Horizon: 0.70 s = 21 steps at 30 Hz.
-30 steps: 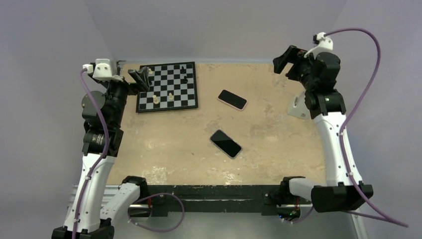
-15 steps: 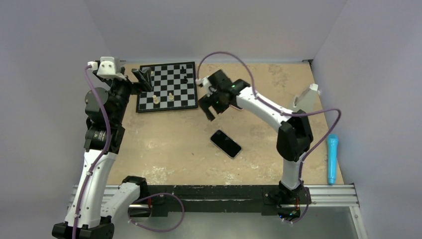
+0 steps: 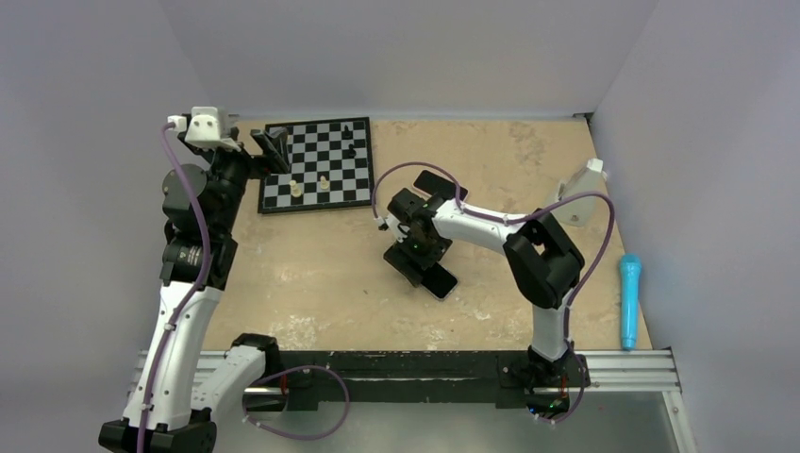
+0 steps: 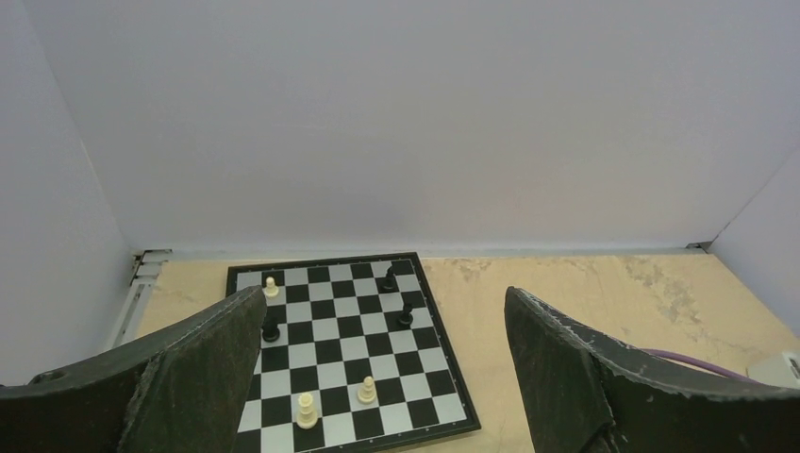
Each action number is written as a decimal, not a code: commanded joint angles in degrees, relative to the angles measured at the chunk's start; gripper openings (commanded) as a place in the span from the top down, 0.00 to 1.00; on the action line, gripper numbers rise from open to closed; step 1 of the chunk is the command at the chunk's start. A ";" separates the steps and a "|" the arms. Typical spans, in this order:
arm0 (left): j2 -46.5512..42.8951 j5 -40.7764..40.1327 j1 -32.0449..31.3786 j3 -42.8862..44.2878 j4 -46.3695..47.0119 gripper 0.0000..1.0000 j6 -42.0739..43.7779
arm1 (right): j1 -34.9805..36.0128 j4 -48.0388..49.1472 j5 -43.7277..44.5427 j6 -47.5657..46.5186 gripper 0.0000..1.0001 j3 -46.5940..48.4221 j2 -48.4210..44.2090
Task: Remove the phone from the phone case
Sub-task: Pick up the phone at the center of the board.
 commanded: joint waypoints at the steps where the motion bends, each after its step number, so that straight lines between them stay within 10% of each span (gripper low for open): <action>1: 0.31 0.97 -0.18 1.66 1.20 0.00 -0.82 | 0.13 4.12 -1.41 1.90 0.01 -2.91 -4.51; 21: 3.52 3.72 -0.18 3.37 -1.04 0.00 -4.08 | 0.34 8.65 13.45 9.33 0.09 -5.16 -1.83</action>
